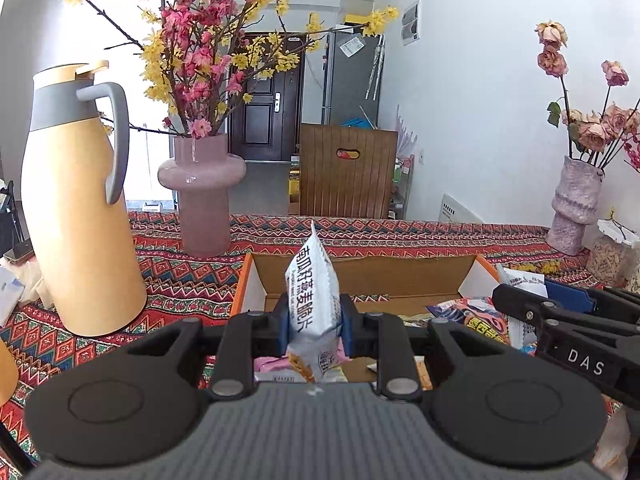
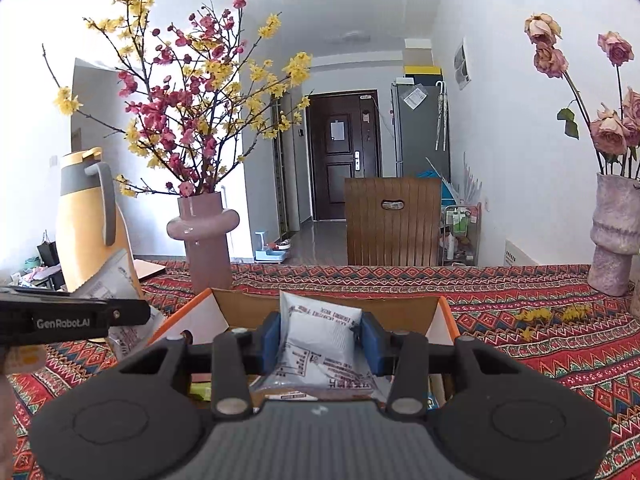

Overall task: Organize snacks
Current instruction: 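Carry both white packets up over the open box, then lower both packets into the box and open both grippers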

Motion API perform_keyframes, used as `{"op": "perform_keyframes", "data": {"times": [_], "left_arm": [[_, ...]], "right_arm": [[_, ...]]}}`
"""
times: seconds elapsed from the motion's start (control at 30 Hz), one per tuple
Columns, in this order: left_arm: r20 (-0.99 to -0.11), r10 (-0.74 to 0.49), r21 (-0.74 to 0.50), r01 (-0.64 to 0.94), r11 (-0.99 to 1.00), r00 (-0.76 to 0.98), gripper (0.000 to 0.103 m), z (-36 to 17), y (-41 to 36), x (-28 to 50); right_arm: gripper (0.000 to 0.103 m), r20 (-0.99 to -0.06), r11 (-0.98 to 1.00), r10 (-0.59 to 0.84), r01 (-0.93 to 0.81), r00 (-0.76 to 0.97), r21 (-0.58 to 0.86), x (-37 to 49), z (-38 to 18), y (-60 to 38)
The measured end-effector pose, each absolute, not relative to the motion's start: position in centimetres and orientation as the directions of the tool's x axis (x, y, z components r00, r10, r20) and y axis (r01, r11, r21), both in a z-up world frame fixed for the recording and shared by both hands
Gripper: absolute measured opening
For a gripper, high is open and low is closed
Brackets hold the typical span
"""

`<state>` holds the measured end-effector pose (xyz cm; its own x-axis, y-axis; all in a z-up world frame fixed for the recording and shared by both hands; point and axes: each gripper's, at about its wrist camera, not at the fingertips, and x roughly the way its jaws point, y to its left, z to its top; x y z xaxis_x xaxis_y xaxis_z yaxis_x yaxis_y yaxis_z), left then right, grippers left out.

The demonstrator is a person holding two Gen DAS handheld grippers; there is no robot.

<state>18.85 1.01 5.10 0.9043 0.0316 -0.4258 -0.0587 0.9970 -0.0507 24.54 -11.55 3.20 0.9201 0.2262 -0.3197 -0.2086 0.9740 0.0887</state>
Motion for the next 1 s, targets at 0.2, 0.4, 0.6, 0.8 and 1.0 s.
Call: {"op": "perform_keyframes", "data": {"times": [0.2, 0.4, 0.6, 0.8, 1.0], "left_arm": [[-0.435, 0.047, -0.088, -0.094, 0.992, 0.899, 0.024, 3.5, 2.4, 20.7], [-0.409, 0.051, -0.081, -0.091, 0.993, 0.911, 0.024, 1.5, 2.9, 21.6], [-0.409, 0.051, -0.079, -0.091, 0.993, 0.911, 0.025, 1.2, 3.0, 21.6], [-0.380, 0.074, -0.093, -0.118, 0.989, 0.922, 0.054, 1.3, 3.3, 21.0], [-0.325, 0.127, -0.112, -0.171, 0.979, 0.937, 0.103, 1.8, 3.7, 20.2]], "right_arm": [[0.042, -0.307, 0.977, 0.209, -0.185, 0.928, 0.104, 26.3, 1.5, -10.6], [0.042, -0.311, 0.979, 0.200, -0.180, 0.929, 0.092, 26.8, -0.1, -10.3], [0.042, -0.340, 0.981, 0.191, -0.170, 0.921, 0.089, 27.5, -0.9, -10.2], [0.073, -0.329, 0.985, 0.165, -0.141, 0.930, 0.097, 27.1, -0.8, -10.6], [0.103, -0.322, 0.988, 0.126, -0.088, 0.938, 0.130, 26.9, -0.6, -11.7]]}}
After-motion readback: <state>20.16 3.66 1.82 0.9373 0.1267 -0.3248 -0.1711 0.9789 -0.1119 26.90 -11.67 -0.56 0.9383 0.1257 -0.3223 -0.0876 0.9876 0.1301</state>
